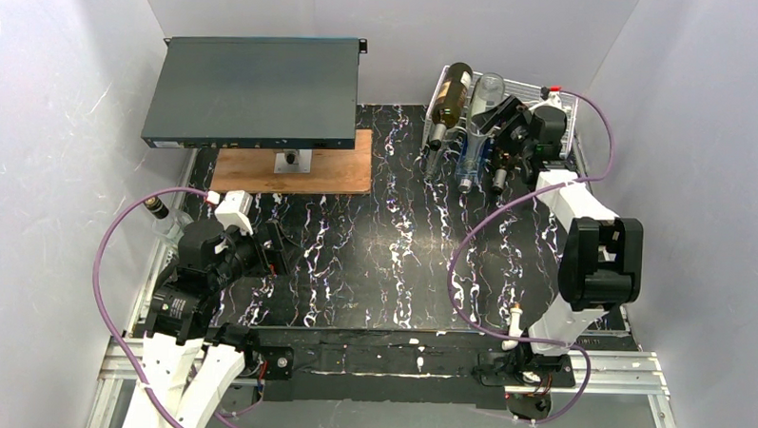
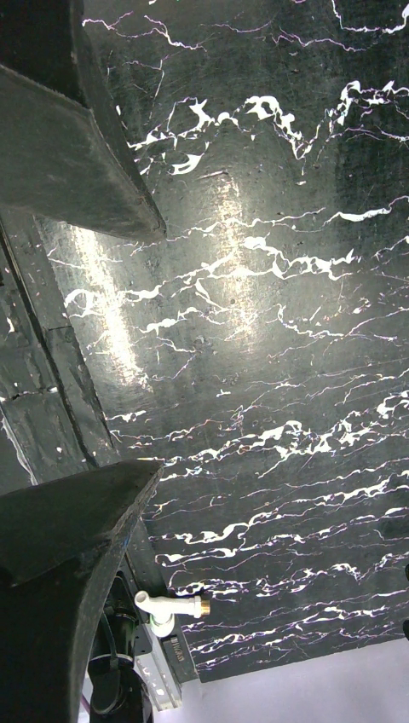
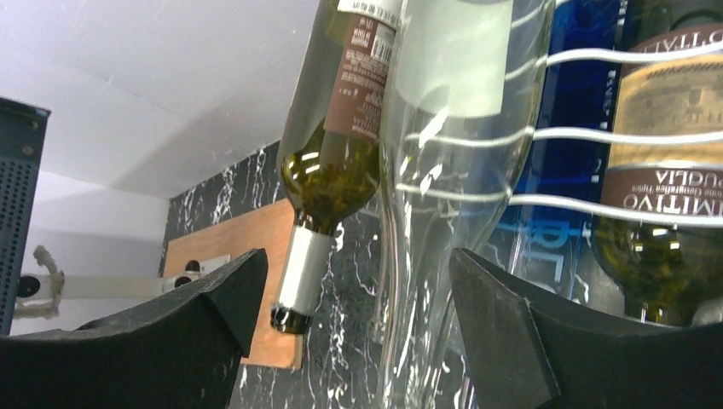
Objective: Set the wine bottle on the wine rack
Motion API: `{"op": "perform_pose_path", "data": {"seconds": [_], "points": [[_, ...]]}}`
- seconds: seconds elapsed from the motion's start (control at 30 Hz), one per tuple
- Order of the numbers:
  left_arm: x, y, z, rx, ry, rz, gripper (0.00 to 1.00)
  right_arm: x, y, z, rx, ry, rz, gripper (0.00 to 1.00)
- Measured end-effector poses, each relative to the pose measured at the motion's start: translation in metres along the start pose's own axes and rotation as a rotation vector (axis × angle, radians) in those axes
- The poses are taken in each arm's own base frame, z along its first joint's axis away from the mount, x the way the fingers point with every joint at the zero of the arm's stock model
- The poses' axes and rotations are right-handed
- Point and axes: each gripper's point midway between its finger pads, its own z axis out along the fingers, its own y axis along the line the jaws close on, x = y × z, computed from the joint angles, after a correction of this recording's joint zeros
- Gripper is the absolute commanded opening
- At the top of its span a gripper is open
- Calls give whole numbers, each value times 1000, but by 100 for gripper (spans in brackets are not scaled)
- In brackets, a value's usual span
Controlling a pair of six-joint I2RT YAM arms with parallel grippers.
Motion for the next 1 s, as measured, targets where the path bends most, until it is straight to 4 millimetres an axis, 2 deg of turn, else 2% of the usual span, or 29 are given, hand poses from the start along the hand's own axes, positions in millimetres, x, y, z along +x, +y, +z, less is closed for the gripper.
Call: {"op": "perform_pose_path", "data": {"seconds": [0.17, 0.3, 0.5, 0.67, 0.9, 1.0], "points": [[0, 0, 0, 0, 0, 0, 99, 14, 8, -19, 37, 14, -32, 88], [0, 0, 0, 0, 0, 0, 99, 27, 12, -31, 53, 29, -38, 83], [0, 0, 0, 0, 0, 0, 99, 48, -8, -45, 124, 58, -24, 81], [0, 0, 0, 0, 0, 0, 99, 62, -21, -48, 158, 88, -12, 72], [0, 0, 0, 0, 0, 0, 99, 69, -19, -45, 134, 110, 2, 55], [0, 0, 0, 0, 0, 0, 99, 76, -21, -43, 134, 127, 11, 53]]}}
